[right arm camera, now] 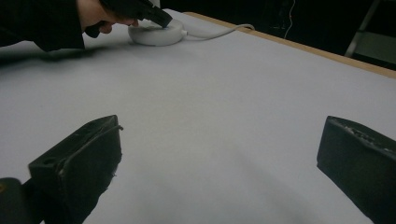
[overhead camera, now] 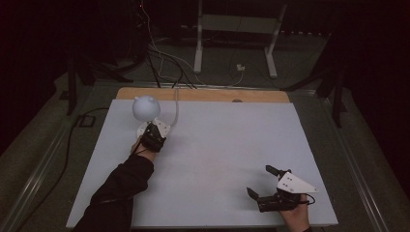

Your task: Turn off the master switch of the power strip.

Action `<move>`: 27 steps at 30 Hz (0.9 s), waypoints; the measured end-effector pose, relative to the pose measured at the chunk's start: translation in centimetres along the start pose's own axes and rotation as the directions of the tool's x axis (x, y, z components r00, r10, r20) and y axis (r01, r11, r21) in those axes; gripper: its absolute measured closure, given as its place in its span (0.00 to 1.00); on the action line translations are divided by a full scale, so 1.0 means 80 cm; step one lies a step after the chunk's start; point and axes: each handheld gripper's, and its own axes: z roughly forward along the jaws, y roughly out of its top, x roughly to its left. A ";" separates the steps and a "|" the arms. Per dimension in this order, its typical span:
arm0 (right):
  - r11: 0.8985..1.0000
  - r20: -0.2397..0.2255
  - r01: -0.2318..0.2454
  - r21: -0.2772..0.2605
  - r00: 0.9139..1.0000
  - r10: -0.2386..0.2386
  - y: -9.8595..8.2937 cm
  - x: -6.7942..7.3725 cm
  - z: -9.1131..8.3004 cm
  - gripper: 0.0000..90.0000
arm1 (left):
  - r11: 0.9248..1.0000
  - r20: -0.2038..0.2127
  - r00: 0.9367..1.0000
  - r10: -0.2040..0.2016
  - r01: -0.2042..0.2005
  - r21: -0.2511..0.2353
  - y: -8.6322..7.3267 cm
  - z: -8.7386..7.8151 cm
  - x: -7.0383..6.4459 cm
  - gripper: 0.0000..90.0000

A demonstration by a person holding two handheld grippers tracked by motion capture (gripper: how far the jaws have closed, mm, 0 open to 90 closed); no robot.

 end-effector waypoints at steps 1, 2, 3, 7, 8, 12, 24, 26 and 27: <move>1.000 0.000 0.000 0.000 1.000 0.000 0.000 0.000 0.000 0.00 | 1.000 0.004 1.000 -0.004 0.004 -0.001 0.000 0.000 0.000 1.00; 1.000 -0.001 -0.002 -0.001 1.000 0.002 0.000 0.000 0.000 0.00 | 1.000 0.006 1.000 -0.008 0.008 0.000 0.000 0.000 0.000 1.00; 1.000 -0.001 -0.001 -0.001 1.000 0.001 0.000 0.000 0.000 0.00 | 1.000 0.006 1.000 -0.005 0.005 0.000 0.000 0.000 0.000 1.00; 1.000 -0.001 0.001 0.000 1.000 -0.001 0.000 0.000 0.000 0.00 | 1.000 0.009 1.000 -0.011 0.011 -0.007 -0.001 0.001 0.000 1.00; 1.000 -0.001 0.000 0.000 1.000 0.000 0.000 0.000 0.000 0.00 | 1.000 0.013 1.000 -0.011 0.011 -0.007 -0.001 0.001 0.001 1.00; 1.000 0.000 0.001 0.001 1.000 -0.001 0.000 0.000 0.000 0.00 | 1.000 0.017 1.000 -0.001 0.001 -0.001 -0.002 0.002 0.001 1.00; 1.000 -0.001 0.000 0.005 1.000 0.000 0.000 0.000 0.001 0.00 | 1.000 0.025 1.000 0.000 0.000 0.004 -0.004 0.003 0.007 1.00; 1.000 -0.003 0.002 0.006 1.000 -0.002 0.000 0.001 0.001 0.00 | 1.000 0.025 1.000 0.013 -0.014 0.017 -0.003 0.002 0.006 1.00; 1.000 -0.003 0.001 0.005 1.000 -0.001 0.000 0.001 0.001 0.00 | 1.000 0.027 1.000 0.007 -0.007 0.019 -0.002 0.002 0.006 1.00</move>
